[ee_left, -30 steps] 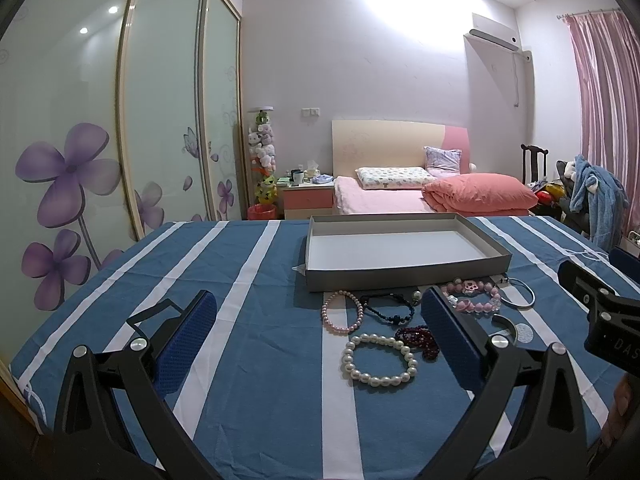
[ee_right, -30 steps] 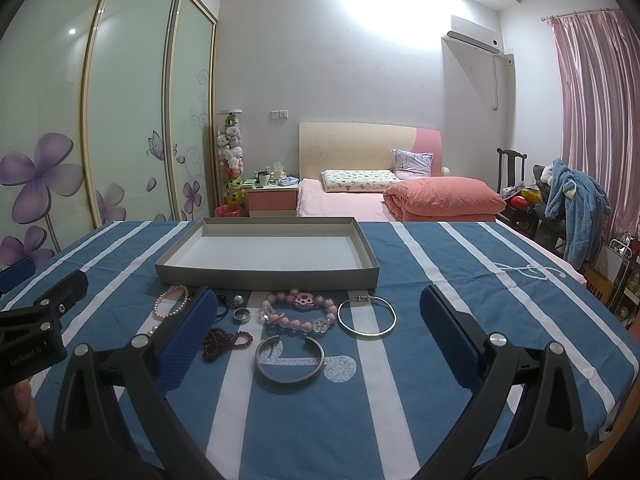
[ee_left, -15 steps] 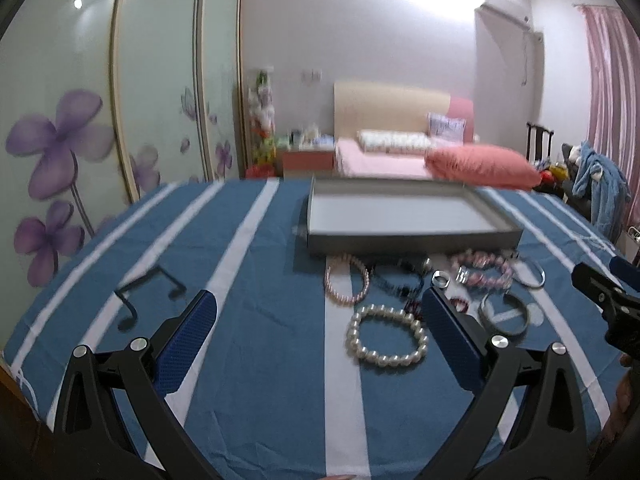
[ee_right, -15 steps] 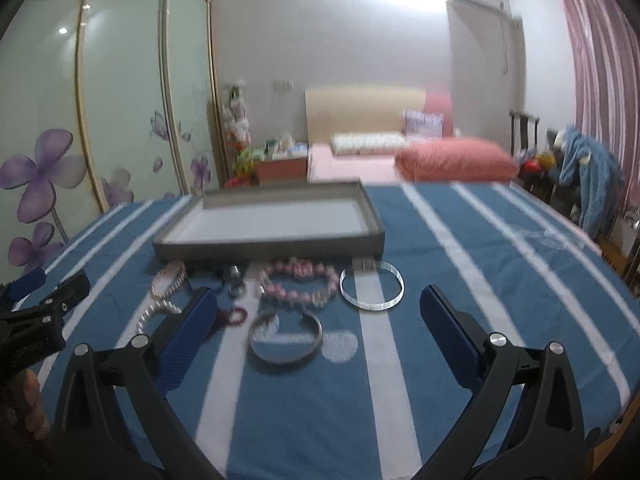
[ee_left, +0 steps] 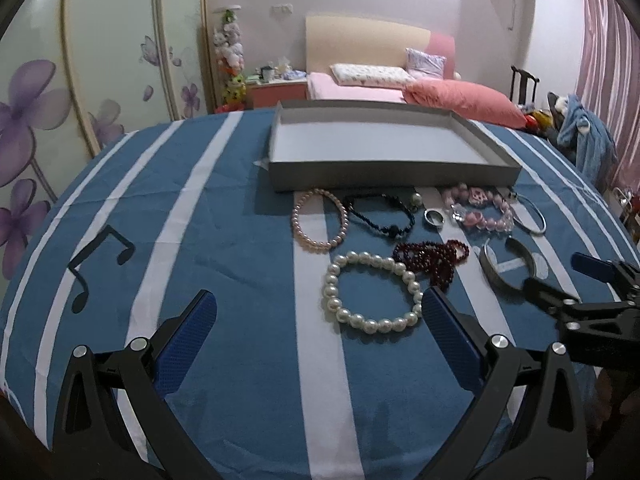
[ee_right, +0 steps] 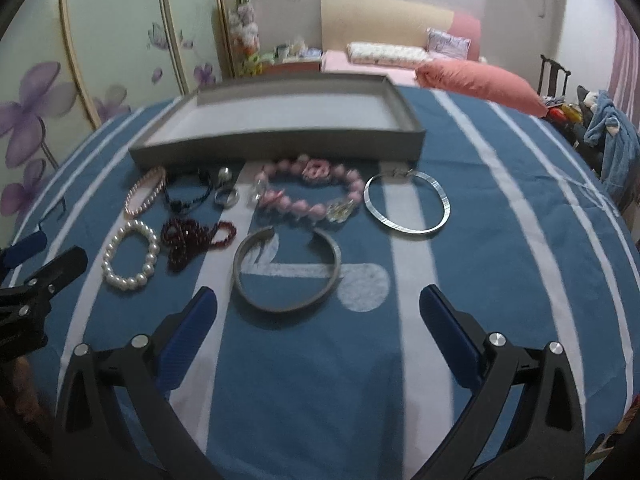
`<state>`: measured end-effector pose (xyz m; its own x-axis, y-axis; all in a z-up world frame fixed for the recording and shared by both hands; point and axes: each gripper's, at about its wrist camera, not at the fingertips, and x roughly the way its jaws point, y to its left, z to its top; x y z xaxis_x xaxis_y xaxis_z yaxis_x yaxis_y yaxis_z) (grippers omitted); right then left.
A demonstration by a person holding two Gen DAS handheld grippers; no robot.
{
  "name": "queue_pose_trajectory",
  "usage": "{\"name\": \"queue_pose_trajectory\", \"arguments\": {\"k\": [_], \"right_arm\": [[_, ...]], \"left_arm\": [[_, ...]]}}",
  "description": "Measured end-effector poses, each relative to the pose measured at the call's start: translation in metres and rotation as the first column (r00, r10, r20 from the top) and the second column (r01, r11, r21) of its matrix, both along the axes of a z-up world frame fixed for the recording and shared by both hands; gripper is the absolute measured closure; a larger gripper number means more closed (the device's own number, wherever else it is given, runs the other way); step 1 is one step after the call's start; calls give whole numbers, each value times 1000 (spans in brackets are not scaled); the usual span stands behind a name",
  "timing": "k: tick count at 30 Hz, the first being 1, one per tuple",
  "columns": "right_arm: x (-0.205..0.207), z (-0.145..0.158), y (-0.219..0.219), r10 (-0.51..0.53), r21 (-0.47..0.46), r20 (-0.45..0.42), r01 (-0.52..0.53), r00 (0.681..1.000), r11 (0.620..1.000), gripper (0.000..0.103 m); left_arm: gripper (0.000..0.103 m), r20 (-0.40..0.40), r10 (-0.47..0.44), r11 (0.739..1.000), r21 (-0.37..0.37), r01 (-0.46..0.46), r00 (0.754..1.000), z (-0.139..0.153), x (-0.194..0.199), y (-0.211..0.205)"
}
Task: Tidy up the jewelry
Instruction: 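Move the right tool to the silver cuff while the left tool approaches the white pearl bracelet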
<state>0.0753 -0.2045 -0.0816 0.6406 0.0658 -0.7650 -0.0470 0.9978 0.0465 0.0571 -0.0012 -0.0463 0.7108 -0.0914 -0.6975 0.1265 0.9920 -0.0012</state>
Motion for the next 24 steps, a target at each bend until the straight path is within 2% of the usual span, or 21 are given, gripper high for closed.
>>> {"name": "queue_pose_trajectory", "arguments": {"k": [1,3,4,8,10,11,12,20,24], "right_arm": [[4,-4,3,3,-1,-24,-3,1000,1000,7],[12,-10,7,2,-5,-62,-3,998,1000,17],[16,-13,9,0,-7,-78,0,997,1000,17],[21,-13,15,-12,-36,-68,9,998,999,21],[21,-12,16,-11,-36,-59,9,998,999,27],[20,-12,17,-10,-36,-53,8,999,999,36],[19,-11,16,-10,-36,-45,8,999,999,39],[19,-10,4,-25,-29,-36,24,999,999,39],[18,-10,2,-20,-26,-29,19,999,999,39]], "left_arm": [[2,-6,-3,1000,4,3,1000,-1,2,-1],[2,-17,-6,1000,9,6,1000,-4,5,-2],[2,-22,-7,1000,9,7,1000,-5,6,-2],[2,-43,-10,1000,7,10,999,-9,9,-1],[2,-54,-18,1000,5,18,998,-10,12,-4],[2,-58,-22,1000,8,23,998,-11,13,-5],[2,-62,-29,999,16,30,998,-12,14,-8],[2,-96,-40,998,42,44,995,-17,28,-22],[4,-91,0,1000,29,2,996,-15,31,-11]]}}
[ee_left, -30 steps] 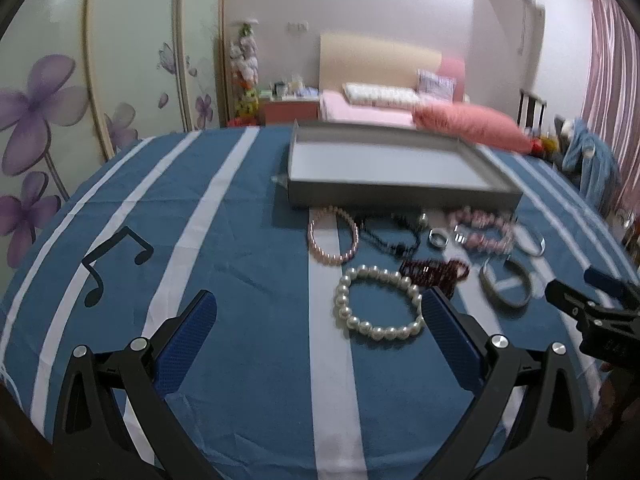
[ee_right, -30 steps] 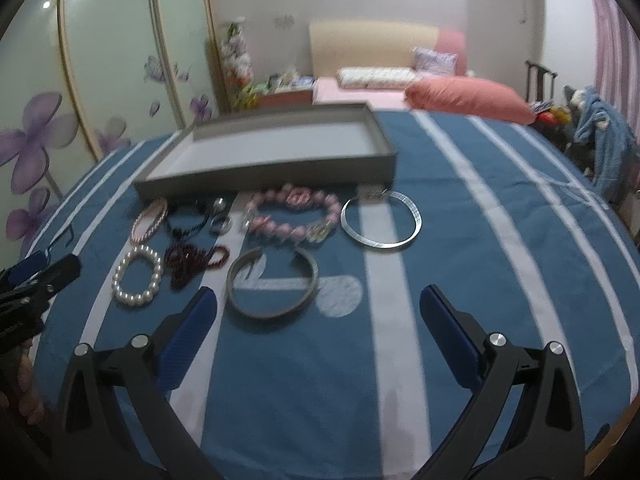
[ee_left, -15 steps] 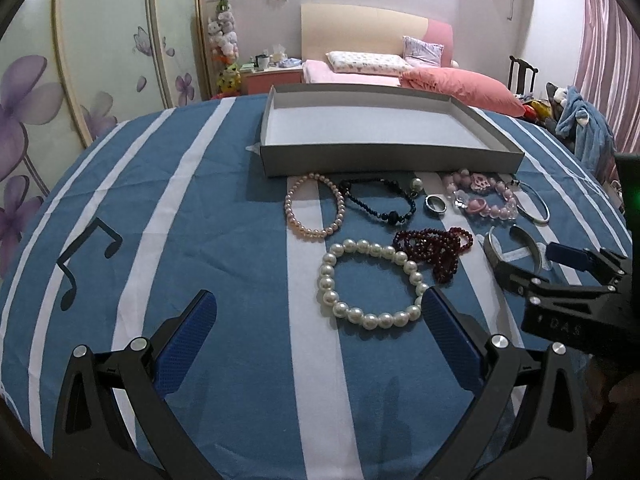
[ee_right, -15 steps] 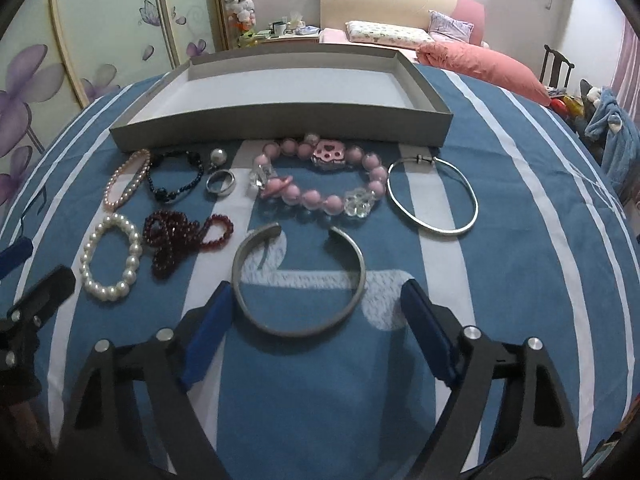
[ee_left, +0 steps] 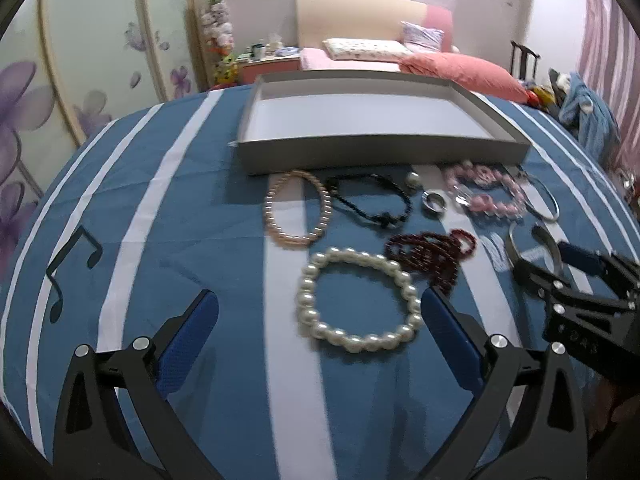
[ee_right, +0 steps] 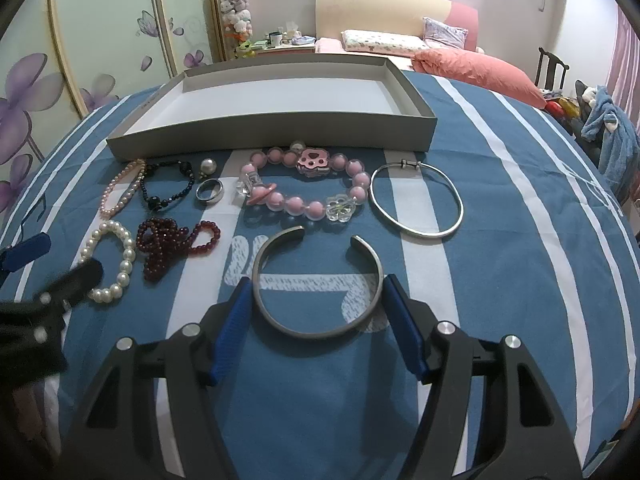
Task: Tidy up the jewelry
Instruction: 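Move the right tool to the silver cuff while the left tool approaches the white pearl bracelet, then grasp the silver cuff with the right tool while the left tool grasps the white pearl bracelet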
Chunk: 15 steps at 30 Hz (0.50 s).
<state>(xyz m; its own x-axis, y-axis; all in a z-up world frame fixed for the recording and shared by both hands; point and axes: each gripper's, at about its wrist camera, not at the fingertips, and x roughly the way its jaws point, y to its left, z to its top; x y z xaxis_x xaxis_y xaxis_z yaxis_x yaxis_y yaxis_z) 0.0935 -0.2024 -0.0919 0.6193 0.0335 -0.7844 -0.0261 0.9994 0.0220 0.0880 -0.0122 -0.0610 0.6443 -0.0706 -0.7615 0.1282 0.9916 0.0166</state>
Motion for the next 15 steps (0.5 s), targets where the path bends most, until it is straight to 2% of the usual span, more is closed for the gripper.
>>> {"name": "queue_pose_trajectory", "arguments": {"k": [1,6,11,13,15], "right_arm": [[0,0,0,0,1,0,0,1000,1000,39],[0,0,0,0,1,1,0,1000,1000,39],[1,0,0,0,-2,-1,0,1000,1000,38],[1,-1,-1,0,-1,-1,0,1000,1000,38],[1,-1,-1,0,-2,-2,0,1000,1000,38]], "left_arm": [[5,-4,15,1000,0,-15,1000,0,2,4],[33,-68,41,999,-3,-42,997,-12,6,14],[47,-51,15,1000,19,-14,999,-12,2,6],[57,-46,12,1000,21,-11,999,-11,1,5],[74,-42,17,1000,21,-16,999,-10,0,6]]}}
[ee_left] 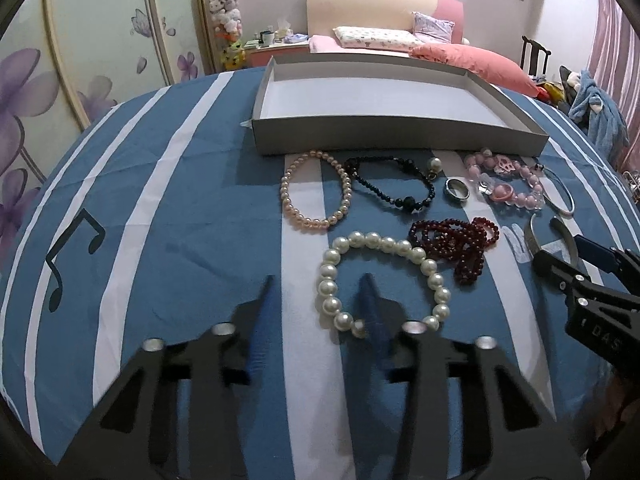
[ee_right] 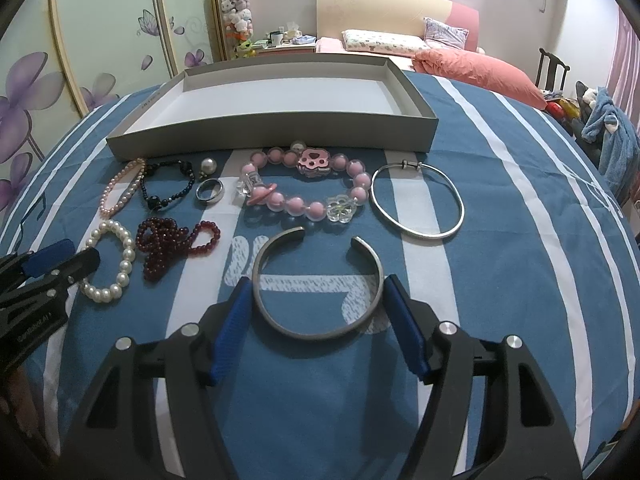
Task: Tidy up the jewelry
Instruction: 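Grasp the silver cuff with the right tool while the left tool grasps the white pearl bracelet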
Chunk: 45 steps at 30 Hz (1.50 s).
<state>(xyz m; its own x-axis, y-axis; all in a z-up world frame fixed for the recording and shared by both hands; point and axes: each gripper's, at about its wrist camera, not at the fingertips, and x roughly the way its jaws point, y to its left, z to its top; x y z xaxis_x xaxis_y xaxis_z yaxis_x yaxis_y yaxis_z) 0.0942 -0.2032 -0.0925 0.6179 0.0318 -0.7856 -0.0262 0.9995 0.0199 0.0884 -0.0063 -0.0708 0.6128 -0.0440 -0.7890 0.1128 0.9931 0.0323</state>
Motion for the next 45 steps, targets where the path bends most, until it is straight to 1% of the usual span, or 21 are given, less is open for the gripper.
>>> {"name": "queue_pose_trajectory", "arguments": {"k": [1,3,5,8,11,15,19,26,33,38,45], "right_arm": [[0,0,0,1,-1,0,-1,1000,1000,38],[0,0,0,3,1,1,-3,1000,1000,39],[0,0,-1,5,1,0,-5,1000,1000,39],[-1,0,-3,4,4,3,-4,1000,1000,39],[-3,1,-5,1,18,10,-2,1000,1000,39],[-7,3,-7,-2,39,28,1,1000,999,39],[-12,10,-7,1,52,59,-4,998,999,39],[-19,24,-6,4,79,127,-14,992,997,39],[-24,38,-3,-4,86,189,-13,982,996,39],[-27,46,-2,-4,86,221,-15,975,996,39],[-33,63,4,6,64,295,-27,955,998,39]], "left_arm": [[77,0,2,1000,1,-2,1000,0,0,1],[88,-1,3,1000,1,-3,1000,1,1,2],[92,-1,2,1000,0,-2,1000,2,0,6],[93,-2,0,1000,0,0,1000,2,-1,7],[93,1,-3,1000,-24,3,1000,3,-1,11],[93,44,-15,998,-60,18,999,11,-8,11],[93,95,-29,997,-72,36,995,21,-13,9],[93,164,-45,995,-81,59,985,35,-19,5],[93,238,-54,993,-85,76,970,49,-26,2],[93,264,-57,993,-86,82,963,55,-28,-1],[93,291,-59,993,-79,85,955,63,-26,-5]]}}
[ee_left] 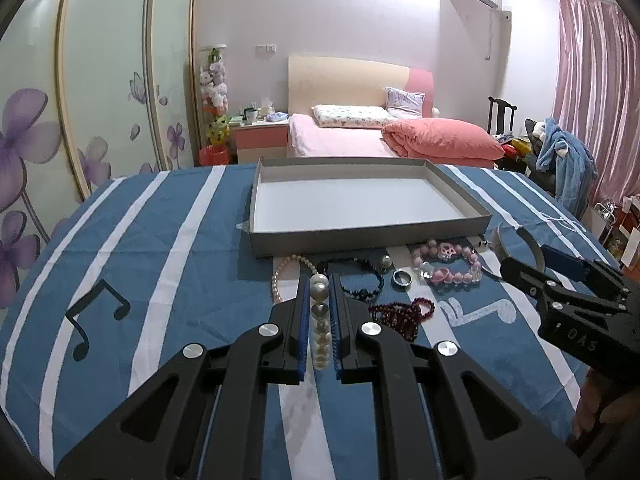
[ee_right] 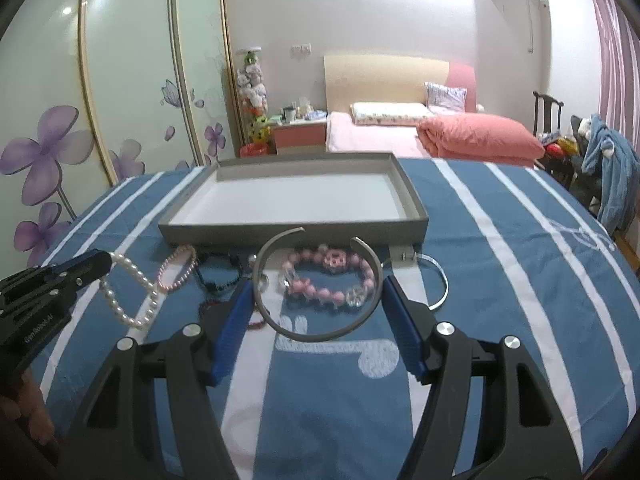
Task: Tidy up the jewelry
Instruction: 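Grasp the silver cuff with the right tool while the left tool grasps the white pearl bracelet, then carry the cuff into the gray tray and release while the left tool drops the pearls there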
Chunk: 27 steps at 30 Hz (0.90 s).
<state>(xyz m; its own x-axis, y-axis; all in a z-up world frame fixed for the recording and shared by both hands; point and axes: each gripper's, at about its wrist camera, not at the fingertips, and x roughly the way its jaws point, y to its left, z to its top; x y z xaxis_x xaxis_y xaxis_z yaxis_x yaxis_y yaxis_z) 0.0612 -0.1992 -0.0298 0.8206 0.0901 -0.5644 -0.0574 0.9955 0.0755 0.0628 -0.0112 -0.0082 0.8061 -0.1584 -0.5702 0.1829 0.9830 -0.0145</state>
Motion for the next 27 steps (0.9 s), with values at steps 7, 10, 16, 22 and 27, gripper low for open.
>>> {"name": "queue_pose_trajectory", "arguments": {"k": [7,10,16,22,27], "right_arm": [[3,23,3,-2,-17,93,4,996,1000,39],[7,35,4,-8,-22,148,11,989,1000,39],[23,57,7,-14,-32,266,23,964,999,39],[54,64,10,-7,-51,309,24,951,998,39],[90,58,4,-27,-30,279,36,960,999,39]], "left_arm": [[93,65,8,1000,21,-10,998,19,3,-2],[93,101,14,999,30,-17,995,32,11,-4],[93,166,21,999,36,-27,986,53,33,-11],[93,162,36,999,13,-38,986,55,70,-20],[93,138,53,999,-2,-53,989,46,99,-23]]}}
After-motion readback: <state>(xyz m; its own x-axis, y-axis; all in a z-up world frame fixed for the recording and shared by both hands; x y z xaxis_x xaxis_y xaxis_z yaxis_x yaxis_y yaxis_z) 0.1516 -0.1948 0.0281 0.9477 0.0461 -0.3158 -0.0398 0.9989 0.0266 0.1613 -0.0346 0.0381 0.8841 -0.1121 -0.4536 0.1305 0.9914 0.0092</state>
